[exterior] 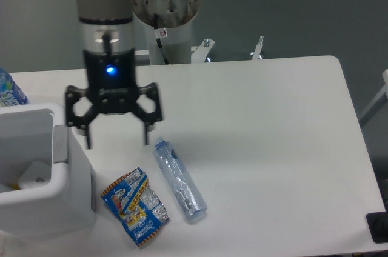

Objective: Open the trash can
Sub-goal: 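Push the lid edge to flip the lid open, then raise the gripper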

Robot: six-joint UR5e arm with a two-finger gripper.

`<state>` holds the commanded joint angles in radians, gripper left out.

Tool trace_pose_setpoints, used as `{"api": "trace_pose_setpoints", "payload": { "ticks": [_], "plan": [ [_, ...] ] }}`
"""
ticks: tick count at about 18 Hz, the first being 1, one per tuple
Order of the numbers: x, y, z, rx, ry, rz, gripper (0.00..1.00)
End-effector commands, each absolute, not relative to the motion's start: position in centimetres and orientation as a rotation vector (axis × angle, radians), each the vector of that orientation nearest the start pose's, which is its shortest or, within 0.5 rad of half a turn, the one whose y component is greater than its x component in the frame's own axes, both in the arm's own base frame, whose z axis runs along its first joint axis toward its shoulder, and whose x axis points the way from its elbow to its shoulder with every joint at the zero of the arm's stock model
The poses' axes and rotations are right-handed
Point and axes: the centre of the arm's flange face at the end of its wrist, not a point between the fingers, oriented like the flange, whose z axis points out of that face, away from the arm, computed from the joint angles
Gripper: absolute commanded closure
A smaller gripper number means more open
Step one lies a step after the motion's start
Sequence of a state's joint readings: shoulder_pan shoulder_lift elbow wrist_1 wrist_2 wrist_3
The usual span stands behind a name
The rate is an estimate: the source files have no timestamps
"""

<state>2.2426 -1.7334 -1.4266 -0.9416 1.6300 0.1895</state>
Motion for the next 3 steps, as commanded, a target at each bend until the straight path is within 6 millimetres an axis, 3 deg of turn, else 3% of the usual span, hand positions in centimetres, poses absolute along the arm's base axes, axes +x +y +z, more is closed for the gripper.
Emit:
{"api": "trace_pose_setpoints", "payload": {
  "ticks": [3],
  "plan": [
    [-28.29, 53.83, 54.08, -2.623, -0.537, 0.467, 0.00]
  ]
}}
